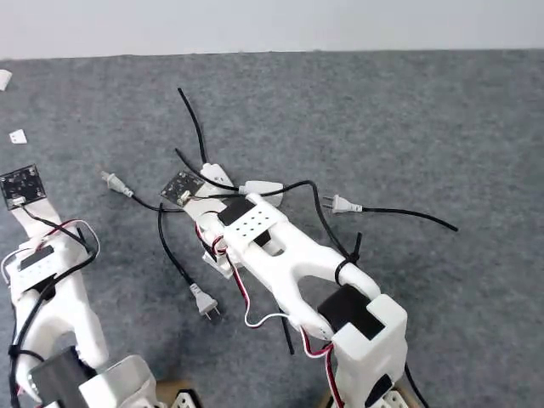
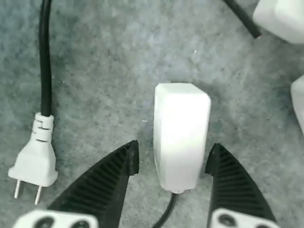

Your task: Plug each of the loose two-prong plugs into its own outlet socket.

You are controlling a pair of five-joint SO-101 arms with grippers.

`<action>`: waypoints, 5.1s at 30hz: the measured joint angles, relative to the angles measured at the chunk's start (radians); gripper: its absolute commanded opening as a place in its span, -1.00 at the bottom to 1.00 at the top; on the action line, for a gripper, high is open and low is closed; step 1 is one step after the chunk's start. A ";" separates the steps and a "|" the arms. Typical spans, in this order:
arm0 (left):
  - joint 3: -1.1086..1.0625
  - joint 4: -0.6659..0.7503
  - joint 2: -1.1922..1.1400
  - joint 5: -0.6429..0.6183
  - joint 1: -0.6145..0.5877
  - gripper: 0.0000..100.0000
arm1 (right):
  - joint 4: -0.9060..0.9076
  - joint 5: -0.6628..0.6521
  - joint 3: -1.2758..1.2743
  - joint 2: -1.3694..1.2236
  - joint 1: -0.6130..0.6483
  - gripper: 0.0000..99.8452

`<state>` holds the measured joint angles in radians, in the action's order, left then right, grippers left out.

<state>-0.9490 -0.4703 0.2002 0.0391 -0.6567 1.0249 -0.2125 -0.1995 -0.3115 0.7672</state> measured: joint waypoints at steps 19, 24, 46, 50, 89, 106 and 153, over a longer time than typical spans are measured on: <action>0.000 0.000 -0.003 0.014 0.000 -0.97 | 0.364 0.457 0.138 0.000 -0.040 -0.98; 0.000 0.000 -0.003 0.018 0.000 -0.97 | 0.348 0.480 0.138 -0.008 0.031 -0.66; 0.018 -0.219 0.078 -0.103 0.094 -0.97 | 0.445 0.393 0.229 0.049 -0.230 -0.98; 0.020 -0.416 0.264 -0.235 0.210 -0.97 | 0.445 0.391 0.195 0.123 -0.348 -0.98; -0.091 -0.299 0.244 -0.473 0.775 -0.53 | 0.133 -0.433 0.302 -0.196 -0.750 -0.78; -0.091 -0.244 0.242 -0.451 0.775 -0.52 | 0.235 -0.951 0.379 -0.276 -0.721 -1.00; -0.091 -0.213 0.242 -0.445 0.709 -0.52 | 0.672 0.511 0.572 -0.135 -0.589 -0.98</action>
<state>-1.0395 -0.6836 0.4427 -0.4058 0.0522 1.6970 0.2984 0.3728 -0.4465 0.1780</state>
